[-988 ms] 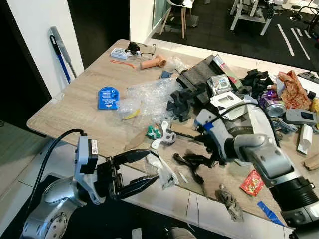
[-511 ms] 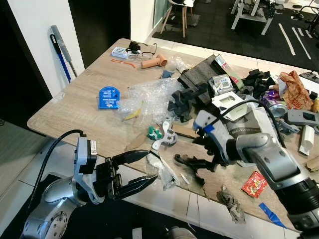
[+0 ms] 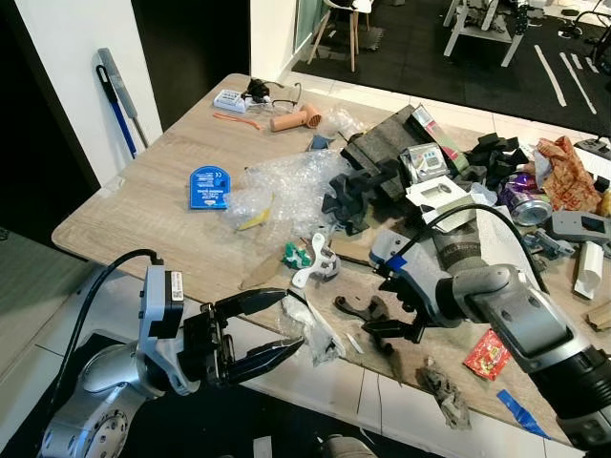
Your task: Picking trash to rubbish bin
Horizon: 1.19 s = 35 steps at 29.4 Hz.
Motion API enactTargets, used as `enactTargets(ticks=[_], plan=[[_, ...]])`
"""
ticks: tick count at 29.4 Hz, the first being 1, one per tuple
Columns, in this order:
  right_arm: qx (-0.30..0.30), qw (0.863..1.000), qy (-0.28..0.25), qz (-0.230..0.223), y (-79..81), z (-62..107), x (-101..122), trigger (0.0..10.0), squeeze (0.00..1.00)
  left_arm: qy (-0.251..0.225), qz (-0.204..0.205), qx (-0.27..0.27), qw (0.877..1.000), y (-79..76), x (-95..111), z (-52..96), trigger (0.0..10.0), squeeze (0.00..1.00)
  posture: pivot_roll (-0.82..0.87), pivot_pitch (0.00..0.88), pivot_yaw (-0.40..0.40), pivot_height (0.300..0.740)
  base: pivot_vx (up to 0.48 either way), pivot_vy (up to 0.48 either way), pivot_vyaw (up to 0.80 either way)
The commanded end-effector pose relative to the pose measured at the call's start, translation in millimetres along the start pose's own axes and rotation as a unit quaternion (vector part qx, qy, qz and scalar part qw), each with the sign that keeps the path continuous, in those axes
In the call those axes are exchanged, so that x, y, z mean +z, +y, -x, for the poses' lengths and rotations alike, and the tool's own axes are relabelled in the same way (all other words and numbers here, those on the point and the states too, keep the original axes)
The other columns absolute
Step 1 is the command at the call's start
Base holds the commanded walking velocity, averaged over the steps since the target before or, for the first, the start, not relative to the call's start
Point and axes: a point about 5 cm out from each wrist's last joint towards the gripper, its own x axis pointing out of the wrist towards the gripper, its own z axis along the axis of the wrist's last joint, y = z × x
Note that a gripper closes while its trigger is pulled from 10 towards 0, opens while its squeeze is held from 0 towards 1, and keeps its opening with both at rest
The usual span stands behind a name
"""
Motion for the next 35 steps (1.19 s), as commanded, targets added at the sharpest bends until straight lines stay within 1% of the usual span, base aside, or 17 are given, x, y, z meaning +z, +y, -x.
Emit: enactTargets(ticks=[1, 8, 11, 12, 14, 17, 19, 21, 24, 28, 32, 35], plan=[[0.006, 1.000, 0.012, 0.004, 3.7, -1.5, -3, 10.0, 0.00, 0.002, 0.003, -0.001, 1.000, 0.1, -1, 1.5, 10.0, 0.00, -0.12, 0.000, -0.045, 0.740, 0.000, 0.000, 0.00], [-0.002, 1.000, 0.014, -0.002, 1.9, -3.5, -4, 10.0, 0.00, 0.002, 0.003, 0.000, 1.000, 0.1, -2, 2.5, 10.0, 0.00, -0.12, 0.000, -0.046, 0.740, 0.000, 0.000, 0.00], [-0.002, 1.000, -0.009, -0.011, 0.9, -3.1, 2, 10.0, 0.00, 0.003, 0.004, 0.001, 1.000, -0.4, -3, 3.6, 10.0, 0.00, -0.12, 0.000, -0.046, 0.740, 0.000, 0.000, 0.00], [-0.002, 1.000, -0.009, -0.011, 0.9, -3.1, 2, 10.0, 0.00, 0.003, 0.004, 0.001, 1.000, -0.4, -3, 3.6, 10.0, 0.00, -0.12, 0.000, -0.046, 0.740, 0.000, 0.000, 0.00], [0.006, 0.999, -0.049, -0.015, 0.9, 0.3, 15, 10.0, 0.00, 0.003, 0.004, 0.001, 1.000, 0.1, -3, 4.5, 10.0, 0.00, -0.12, 0.000, -0.046, 0.740, 0.000, 0.000, 0.00], [0.011, 0.998, -0.063, -0.014, 1.4, 1.9, 20, 10.0, 0.00, 0.004, 0.004, 0.001, 1.000, 0.5, -4, 4.9, 10.0, 0.00, -0.12, 0.000, -0.044, 0.740, 0.000, 0.000, 0.00], [0.021, 0.997, -0.080, -0.008, 2.8, 3.3, 29, 10.0, 0.00, 0.004, 0.004, 0.001, 1.000, 1.1, -5, 5.6, 10.0, 0.00, -0.12, 0.000, -0.042, 0.740, 0.000, 0.000, 0.00], [0.029, 0.997, -0.070, 0.004, 4.5, 0.3, 32, 10.0, 0.00, 0.003, 0.004, 0.002, 1.000, 1.3, -6, 6.5, 10.0, 0.00, -0.12, 0.000, -0.047, 0.740, 0.000, 0.000, 0.00], [0.035, 0.998, -0.039, 0.018, 6.0, -5.2, 29, 10.0, 0.00, 0.002, 0.003, 0.003, 1.000, -0.3, -6, 6.2, 10.0, 0.00, -0.12, 0.000, -0.053, 0.740, 0.000, 0.000, 0.00], [0.035, 0.999, -0.034, 0.018, 6.2, -6.9, 29, 10.0, 0.00, 0.000, 0.002, 0.003, 1.000, -2.0, -5, 4.4, 10.0, 0.00, -0.12, 0.000, -0.057, 0.740, 0.000, 0.000, 0.00], [0.051, 0.999, -0.018, 0.006, 8.5, -12.1, 23, 10.0, 0.00, -0.011, -0.004, 0.002, 1.000, -8.7, 3, -13.2, 10.0, 0.00, -0.11, 0.000, -0.076, 0.740, 0.000, 0.000, 0.00], [0.056, 0.998, -0.014, 0.004, 8.8, -12.1, 21, 10.0, 0.00, -0.013, -0.007, 0.002, 1.000, -9.3, 5, -17.6, 10.0, 0.00, -0.11, 0.000, -0.081, 0.740, 0.000, 0.000, 0.00]])
